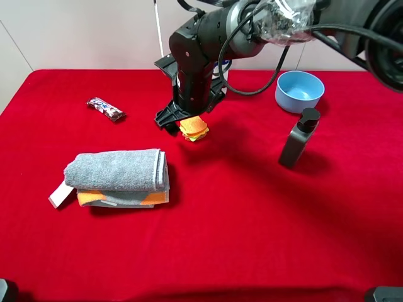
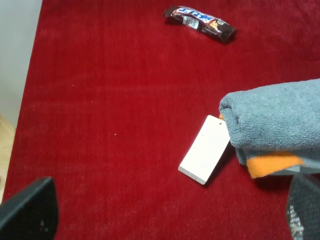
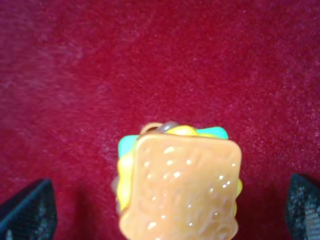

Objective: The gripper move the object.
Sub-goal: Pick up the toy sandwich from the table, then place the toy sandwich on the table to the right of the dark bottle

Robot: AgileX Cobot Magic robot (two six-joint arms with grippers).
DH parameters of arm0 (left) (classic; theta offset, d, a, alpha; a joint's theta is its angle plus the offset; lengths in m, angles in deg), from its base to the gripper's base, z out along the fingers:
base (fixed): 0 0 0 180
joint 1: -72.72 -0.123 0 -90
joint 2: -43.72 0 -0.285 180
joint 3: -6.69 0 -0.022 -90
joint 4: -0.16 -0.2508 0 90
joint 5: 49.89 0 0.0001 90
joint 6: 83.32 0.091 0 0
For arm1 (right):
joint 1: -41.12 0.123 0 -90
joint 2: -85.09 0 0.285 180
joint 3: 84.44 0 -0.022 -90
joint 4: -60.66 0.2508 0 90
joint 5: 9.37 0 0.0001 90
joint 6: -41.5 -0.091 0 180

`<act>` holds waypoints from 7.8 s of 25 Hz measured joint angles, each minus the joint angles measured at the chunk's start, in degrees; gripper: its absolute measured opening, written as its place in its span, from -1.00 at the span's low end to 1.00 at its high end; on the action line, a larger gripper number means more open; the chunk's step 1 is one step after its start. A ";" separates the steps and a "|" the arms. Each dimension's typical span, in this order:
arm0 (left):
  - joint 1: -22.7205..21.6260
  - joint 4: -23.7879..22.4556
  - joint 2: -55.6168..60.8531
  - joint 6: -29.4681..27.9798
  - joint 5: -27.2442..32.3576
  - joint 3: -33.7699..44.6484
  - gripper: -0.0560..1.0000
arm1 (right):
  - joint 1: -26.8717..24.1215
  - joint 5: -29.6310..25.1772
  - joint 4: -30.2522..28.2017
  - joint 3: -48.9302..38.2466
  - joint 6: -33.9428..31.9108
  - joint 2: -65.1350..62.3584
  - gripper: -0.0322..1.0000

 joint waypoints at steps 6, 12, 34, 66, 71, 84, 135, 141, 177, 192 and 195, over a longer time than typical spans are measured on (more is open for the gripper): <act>0.00 0.00 0.00 0.00 0.00 0.00 0.80 | -1.61 1.30 0.00 0.06 0.00 1.23 0.41; 0.00 0.00 0.00 0.00 0.00 0.00 0.80 | -2.41 2.24 0.05 0.06 0.00 2.27 0.41; 0.00 0.00 0.00 0.00 0.00 0.00 0.80 | -2.95 3.12 2.28 0.06 1.21 2.81 0.07; 0.00 0.00 0.00 0.00 0.00 0.00 0.80 | -2.95 2.23 4.63 0.06 4.76 0.58 -0.04; 0.00 0.00 0.00 0.00 0.00 0.00 0.80 | -2.95 -0.57 4.54 0.06 5.54 -2.35 -0.04; 0.00 0.00 0.00 0.00 0.00 0.00 0.80 | -1.83 -6.51 6.31 -3.50 10.11 -12.49 -0.04; 0.00 0.00 0.00 0.00 0.00 0.00 0.80 | -22.00 -5.22 8.02 -52.84 5.86 -56.44 -0.04; 0.00 0.00 0.00 0.00 0.00 0.00 0.80 | -28.52 0.00 10.31 -57.86 6.01 -56.50 -0.04; 0.00 0.00 0.00 0.00 0.00 0.00 0.80 | -33.07 21.17 12.28 -71.20 -1.30 -46.36 -0.04; 0.00 0.00 0.00 0.00 0.00 0.00 0.80 | -33.07 27.64 11.62 -73.42 -1.30 -43.26 -0.04; 0.00 0.00 0.00 0.00 0.00 0.00 0.80 | -33.07 27.69 11.32 -73.42 -1.30 -43.26 -0.04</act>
